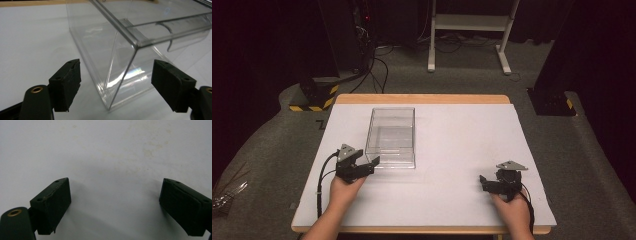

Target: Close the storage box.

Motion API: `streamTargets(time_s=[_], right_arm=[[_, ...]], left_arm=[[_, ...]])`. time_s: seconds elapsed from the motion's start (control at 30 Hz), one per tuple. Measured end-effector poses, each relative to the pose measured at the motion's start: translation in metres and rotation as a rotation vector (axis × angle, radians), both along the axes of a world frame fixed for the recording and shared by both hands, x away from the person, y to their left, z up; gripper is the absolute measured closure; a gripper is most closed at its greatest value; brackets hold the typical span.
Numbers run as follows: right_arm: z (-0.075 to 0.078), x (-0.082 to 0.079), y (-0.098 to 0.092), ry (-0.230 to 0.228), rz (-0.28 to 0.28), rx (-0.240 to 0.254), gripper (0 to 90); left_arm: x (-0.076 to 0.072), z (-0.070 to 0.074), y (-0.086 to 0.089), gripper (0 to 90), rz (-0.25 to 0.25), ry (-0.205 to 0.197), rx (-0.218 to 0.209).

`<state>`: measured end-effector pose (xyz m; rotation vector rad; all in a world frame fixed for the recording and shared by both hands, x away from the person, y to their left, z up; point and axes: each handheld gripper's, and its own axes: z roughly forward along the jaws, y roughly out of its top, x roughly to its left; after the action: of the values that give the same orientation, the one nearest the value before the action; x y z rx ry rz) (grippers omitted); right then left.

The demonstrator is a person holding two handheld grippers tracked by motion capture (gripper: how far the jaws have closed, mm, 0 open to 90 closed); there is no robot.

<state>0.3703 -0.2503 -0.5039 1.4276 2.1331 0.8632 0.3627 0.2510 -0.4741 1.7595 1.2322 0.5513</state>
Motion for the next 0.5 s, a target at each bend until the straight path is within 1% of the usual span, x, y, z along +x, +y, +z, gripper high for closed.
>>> streamTargets(time_s=[0.07,0.13,0.23,0.37,0.4,0.47,0.5], right_arm=[[0.000,0.000,0.000,0.000,0.000,0.000,10.1],[0.000,0.000,0.000,-0.001,0.002,-0.001,10.1],[0.000,0.000,0.000,0.000,0.000,-0.001,10.1],[0.000,0.000,0.000,-0.001,-0.001,-0.001,10.1],[0.000,0.000,0.000,-0.001,0.000,-0.001,10.1],[0.000,0.000,0.000,-0.001,0.000,-0.002,10.1],[0.000,0.000,0.000,-0.001,0.000,-0.002,10.1]], left_arm=[[-0.006,-0.001,0.004,23.5,-0.011,0.003,-0.002],[-0.013,-0.002,0.007,23.4,-0.025,0.016,-0.005],[-0.023,-0.005,0.014,23.2,-0.039,0.031,0.006],[-0.036,-0.008,0.025,23.0,-0.042,0.051,0.019],[-0.039,-0.009,0.028,23.0,-0.043,0.053,0.030],[-0.045,-0.012,0.033,22.9,-0.038,0.071,0.045],[-0.048,-0.014,0.036,22.6,-0.034,0.073,0.070]])
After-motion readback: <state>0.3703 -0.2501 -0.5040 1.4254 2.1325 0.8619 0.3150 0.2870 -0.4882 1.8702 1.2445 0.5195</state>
